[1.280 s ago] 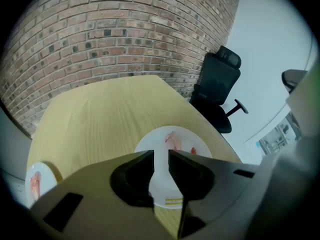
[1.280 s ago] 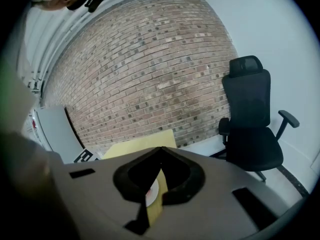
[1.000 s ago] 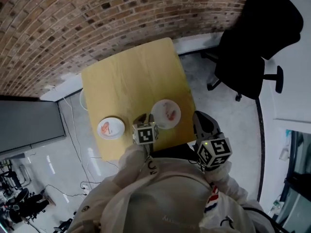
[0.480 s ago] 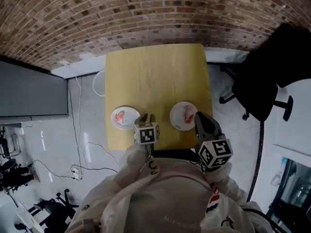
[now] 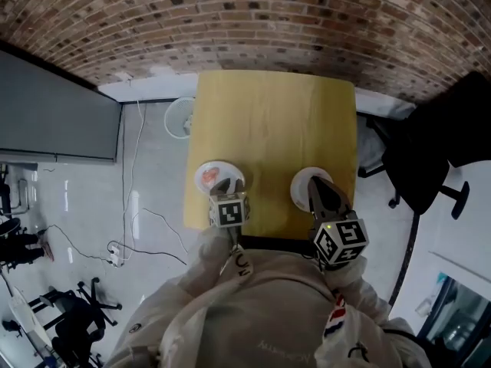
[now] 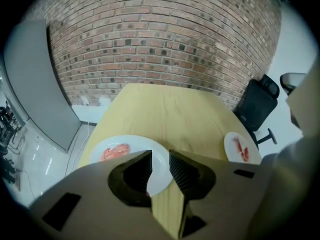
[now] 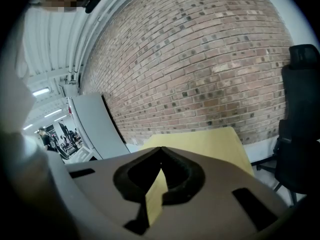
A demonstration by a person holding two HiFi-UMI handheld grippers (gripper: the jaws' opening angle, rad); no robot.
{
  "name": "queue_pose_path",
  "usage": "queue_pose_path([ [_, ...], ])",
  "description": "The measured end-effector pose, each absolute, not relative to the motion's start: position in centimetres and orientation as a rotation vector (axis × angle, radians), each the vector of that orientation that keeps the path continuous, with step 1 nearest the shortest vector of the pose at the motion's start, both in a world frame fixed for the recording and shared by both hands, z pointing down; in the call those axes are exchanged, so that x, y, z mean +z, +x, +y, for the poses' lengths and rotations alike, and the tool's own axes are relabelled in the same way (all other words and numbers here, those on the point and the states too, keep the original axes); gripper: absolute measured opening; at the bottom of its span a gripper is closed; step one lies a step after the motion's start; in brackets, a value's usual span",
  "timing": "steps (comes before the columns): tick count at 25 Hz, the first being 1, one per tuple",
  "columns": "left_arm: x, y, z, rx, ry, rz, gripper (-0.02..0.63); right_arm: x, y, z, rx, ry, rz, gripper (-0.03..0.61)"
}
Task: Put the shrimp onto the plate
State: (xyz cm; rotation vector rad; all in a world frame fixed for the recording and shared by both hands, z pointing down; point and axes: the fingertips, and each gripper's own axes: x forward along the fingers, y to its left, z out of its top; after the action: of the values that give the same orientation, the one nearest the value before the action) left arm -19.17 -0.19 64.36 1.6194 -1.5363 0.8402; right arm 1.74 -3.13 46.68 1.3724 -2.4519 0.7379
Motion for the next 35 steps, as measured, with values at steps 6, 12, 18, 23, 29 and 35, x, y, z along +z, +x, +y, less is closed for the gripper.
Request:
queue_pose_path([
  [6,64.7,-21.8,0.9,0.828,1.596,-1.508,0.126,46.9,-1.4,-3.3,0.737,1.318,-2.468,0.025],
  [12,65.7,-24.2,1.2,0.887,1.654,-1.482,0.172,47.4,-3.5,-3.6,0.754,1.302,-2.466,0.025],
  [18,67.0,-25.7,1.6,0.910,1.669,-1.420,0.186,48.3,-5.1,-3.7,0.776,1.297,-2.446,0.025],
  [23,68.0,-25.9,2.1,0.922,1.661,-1.352,0.189,48.7,-5.8,-3.7,0.785,1.302,-2.429,0.025],
  [29,68.3,-26.1,2.0,0.931,1.658,-1.319,0.189,48.6,-5.9,-4.1,0.781,1.319,-2.418,0.025],
  [35,68.9,-26.2,2.0,0.937,1.663,-1.299,0.189,48.8,-6.4,-3.9,0.782,1.307,-2.412,0.025],
])
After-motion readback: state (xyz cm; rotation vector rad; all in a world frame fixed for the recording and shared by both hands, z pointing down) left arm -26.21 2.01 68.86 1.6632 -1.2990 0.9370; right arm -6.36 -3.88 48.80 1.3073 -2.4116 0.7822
